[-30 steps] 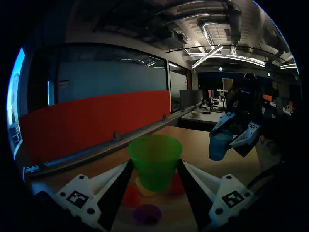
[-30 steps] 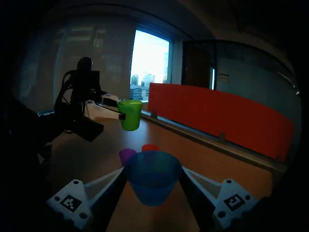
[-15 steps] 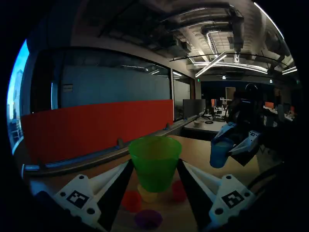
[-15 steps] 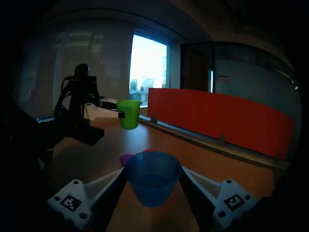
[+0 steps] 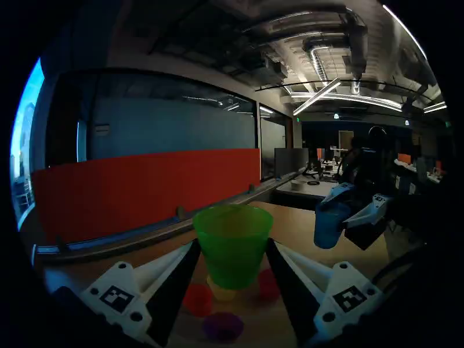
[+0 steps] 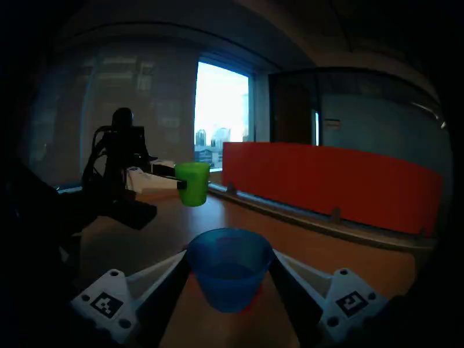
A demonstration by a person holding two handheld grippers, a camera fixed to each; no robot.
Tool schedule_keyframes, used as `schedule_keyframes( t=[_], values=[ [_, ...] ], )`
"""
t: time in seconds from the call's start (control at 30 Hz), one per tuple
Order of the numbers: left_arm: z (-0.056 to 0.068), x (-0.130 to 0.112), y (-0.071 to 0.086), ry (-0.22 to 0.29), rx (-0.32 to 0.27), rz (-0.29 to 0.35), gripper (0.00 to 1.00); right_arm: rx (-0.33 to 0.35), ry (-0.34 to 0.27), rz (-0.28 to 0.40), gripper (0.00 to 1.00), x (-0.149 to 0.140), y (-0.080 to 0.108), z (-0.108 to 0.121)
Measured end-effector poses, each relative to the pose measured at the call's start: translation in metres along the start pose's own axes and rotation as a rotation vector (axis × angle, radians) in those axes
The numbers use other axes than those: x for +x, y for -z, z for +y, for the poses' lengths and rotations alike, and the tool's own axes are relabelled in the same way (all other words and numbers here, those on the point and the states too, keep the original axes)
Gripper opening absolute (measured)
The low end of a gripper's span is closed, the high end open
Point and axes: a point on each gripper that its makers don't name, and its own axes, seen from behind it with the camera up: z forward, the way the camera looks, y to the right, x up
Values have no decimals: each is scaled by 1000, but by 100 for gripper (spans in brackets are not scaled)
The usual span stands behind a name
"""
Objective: Pour water
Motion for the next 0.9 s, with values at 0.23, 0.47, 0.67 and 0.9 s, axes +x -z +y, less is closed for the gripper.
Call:
schedule_keyframes(
  t=[0.23,0.47,0.67,0.9],
  values=[
    [-2,-2,3,-2,2,-4,82,8,-19,41,92,10,-6,-1],
    [-2,-4,5,-6,5,-6,82,12,-13,45,92,14,-10,-4],
    [-3,-9,7,0,5,-7,82,18,-2,49,92,20,-14,-4],
    [-1,-20,11,-4,7,-17,82,26,30,55,92,32,-21,-4]
  ],
)
